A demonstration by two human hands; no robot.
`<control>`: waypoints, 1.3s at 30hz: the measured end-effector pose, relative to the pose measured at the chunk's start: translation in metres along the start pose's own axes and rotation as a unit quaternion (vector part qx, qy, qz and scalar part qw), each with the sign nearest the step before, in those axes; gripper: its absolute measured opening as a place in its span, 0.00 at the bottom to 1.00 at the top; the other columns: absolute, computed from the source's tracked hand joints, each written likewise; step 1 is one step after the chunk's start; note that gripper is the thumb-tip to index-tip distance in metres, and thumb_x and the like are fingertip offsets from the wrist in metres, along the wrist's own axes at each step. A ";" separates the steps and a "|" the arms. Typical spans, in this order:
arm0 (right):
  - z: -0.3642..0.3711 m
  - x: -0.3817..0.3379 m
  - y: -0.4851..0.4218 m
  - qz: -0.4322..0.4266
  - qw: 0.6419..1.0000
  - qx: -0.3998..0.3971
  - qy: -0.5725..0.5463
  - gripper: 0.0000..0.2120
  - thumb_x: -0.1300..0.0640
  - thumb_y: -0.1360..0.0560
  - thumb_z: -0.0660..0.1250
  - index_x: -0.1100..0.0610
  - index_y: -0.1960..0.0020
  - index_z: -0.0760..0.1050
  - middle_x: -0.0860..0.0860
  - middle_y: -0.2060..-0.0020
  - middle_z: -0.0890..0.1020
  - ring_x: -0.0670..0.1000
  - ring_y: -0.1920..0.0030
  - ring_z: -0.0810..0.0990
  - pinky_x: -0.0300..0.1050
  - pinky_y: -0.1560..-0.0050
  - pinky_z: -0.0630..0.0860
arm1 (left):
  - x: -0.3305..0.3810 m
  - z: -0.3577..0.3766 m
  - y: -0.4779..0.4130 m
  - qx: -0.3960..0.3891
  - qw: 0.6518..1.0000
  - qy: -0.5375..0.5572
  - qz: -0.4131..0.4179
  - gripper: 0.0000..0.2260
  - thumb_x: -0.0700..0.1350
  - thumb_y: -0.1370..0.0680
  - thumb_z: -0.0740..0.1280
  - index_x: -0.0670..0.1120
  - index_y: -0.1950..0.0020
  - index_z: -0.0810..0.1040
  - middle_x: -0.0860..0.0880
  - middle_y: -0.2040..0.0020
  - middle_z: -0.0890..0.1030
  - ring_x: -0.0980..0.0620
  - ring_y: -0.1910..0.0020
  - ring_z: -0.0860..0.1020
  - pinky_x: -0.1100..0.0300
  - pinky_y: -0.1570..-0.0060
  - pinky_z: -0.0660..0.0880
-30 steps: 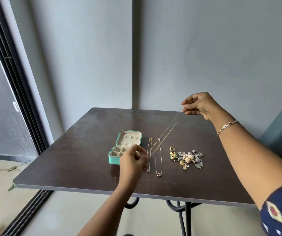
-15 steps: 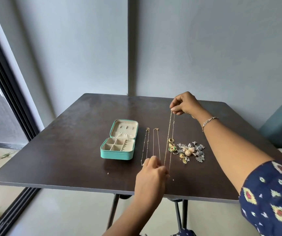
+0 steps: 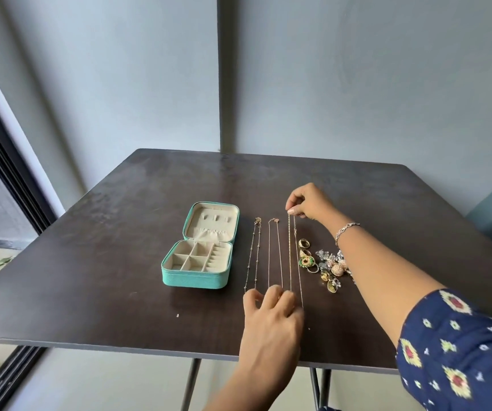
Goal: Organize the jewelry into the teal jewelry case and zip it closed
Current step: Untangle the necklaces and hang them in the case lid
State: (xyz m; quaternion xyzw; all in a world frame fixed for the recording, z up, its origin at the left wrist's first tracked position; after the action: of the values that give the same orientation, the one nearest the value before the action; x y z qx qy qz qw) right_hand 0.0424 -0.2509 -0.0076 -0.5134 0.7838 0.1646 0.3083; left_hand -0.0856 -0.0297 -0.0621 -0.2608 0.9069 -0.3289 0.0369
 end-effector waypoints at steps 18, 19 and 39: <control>0.016 0.015 -0.006 -0.019 1.000 -0.012 0.020 0.03 0.67 0.32 0.72 0.62 0.59 0.81 0.46 0.72 0.74 0.43 0.70 0.69 0.36 0.68 0.64 | 0.002 -0.006 0.002 0.062 0.998 -0.013 0.006 0.12 0.49 0.25 0.62 0.49 0.67 0.76 0.53 0.63 0.76 0.51 0.58 0.72 0.55 0.54 0.63; 0.016 0.015 -0.006 -0.018 1.000 -0.011 0.015 0.03 0.66 0.32 0.72 0.62 0.59 0.80 0.47 0.72 0.73 0.43 0.70 0.69 0.36 0.68 0.64 | 0.002 -0.006 0.002 0.060 0.998 -0.008 0.005 0.12 0.50 0.24 0.61 0.49 0.66 0.76 0.53 0.63 0.76 0.51 0.58 0.73 0.56 0.54 0.63; 0.075 -0.081 0.088 -0.003 0.965 -0.022 -0.260 0.07 0.69 0.31 0.69 0.59 0.59 0.74 0.50 0.69 0.74 0.47 0.68 0.73 0.37 0.68 0.74 | -0.153 -0.079 -0.012 0.207 0.875 0.175 -0.400 0.06 0.42 0.24 0.64 0.43 0.56 0.80 0.45 0.57 0.80 0.43 0.53 0.74 0.56 0.55 0.65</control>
State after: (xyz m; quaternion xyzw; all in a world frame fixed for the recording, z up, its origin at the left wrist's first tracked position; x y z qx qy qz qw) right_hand 0.0088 -0.1143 -0.0164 -0.4618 0.6716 0.3087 0.4902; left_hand 0.0324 0.0843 -0.0089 -0.5261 0.6279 -0.5360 -0.2041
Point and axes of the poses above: each hand's wrist, its own y-axis away from the middle knuckle, its own z-axis out of the palm, x = y × z, the point moved 4 cm from there along -y, towards the middle knuckle
